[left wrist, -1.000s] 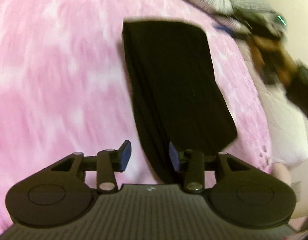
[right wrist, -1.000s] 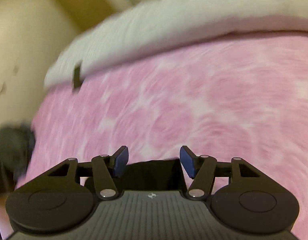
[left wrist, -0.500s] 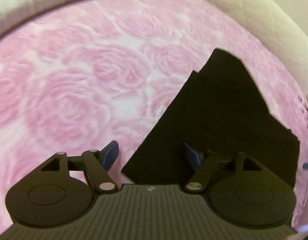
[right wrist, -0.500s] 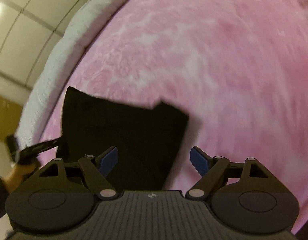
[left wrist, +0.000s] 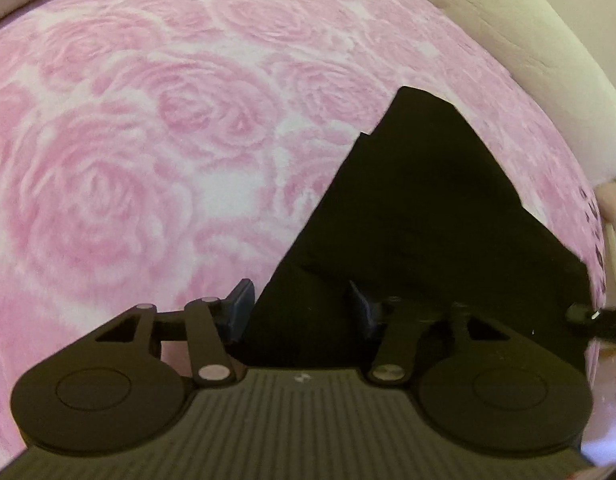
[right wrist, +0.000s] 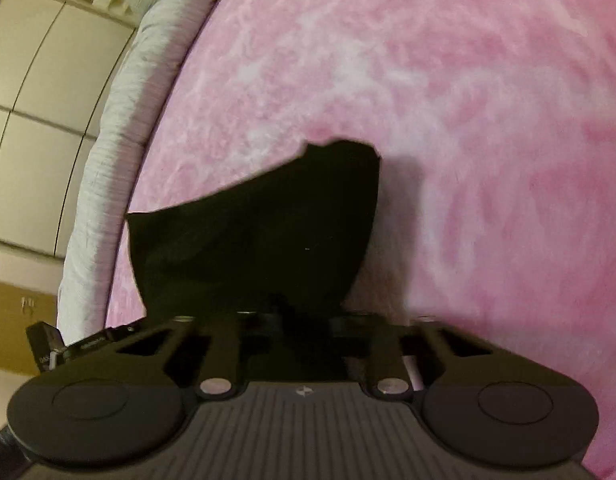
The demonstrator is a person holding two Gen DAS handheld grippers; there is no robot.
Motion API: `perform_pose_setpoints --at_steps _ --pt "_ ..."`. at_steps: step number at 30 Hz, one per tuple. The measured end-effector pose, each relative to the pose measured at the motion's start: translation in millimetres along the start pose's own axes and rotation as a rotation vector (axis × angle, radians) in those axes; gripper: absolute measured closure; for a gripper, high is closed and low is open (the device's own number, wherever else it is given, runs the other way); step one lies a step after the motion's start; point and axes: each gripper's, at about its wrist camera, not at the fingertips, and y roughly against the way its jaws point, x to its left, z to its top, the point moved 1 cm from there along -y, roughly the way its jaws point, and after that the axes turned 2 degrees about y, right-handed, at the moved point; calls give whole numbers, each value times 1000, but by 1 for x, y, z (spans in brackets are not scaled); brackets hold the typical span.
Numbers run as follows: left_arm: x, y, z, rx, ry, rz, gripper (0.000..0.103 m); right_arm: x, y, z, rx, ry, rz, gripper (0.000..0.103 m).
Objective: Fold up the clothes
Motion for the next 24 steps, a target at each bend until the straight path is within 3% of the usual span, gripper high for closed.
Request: perform_pose_setpoints --at_steps 6,9,11,13,15,18,22,24 --pt "-38 15 -34 -28 96 -8 59 40 14 106 -22 313 -60 91" --pt "-50 27 -38 -64 48 -6 56 46 17 119 -72 394 -127 74" --pt "-58 35 -39 -89 9 -5 56 48 21 122 -114 433 -173 73" --pt "-66 43 -40 -114 -31 -3 65 55 35 102 -161 485 -190 70" --pt "-74 51 -41 -139 -71 -1 65 65 46 64 -174 541 -157 71" --pt "-85 63 -43 -176 -130 1 65 73 35 6 -99 586 -87 71" --pt "-84 19 -55 -88 -266 57 61 71 -5 -59 6 655 -84 71" --pt "-75 15 -62 -92 -277 56 59 66 -9 -85 11 705 -103 71"
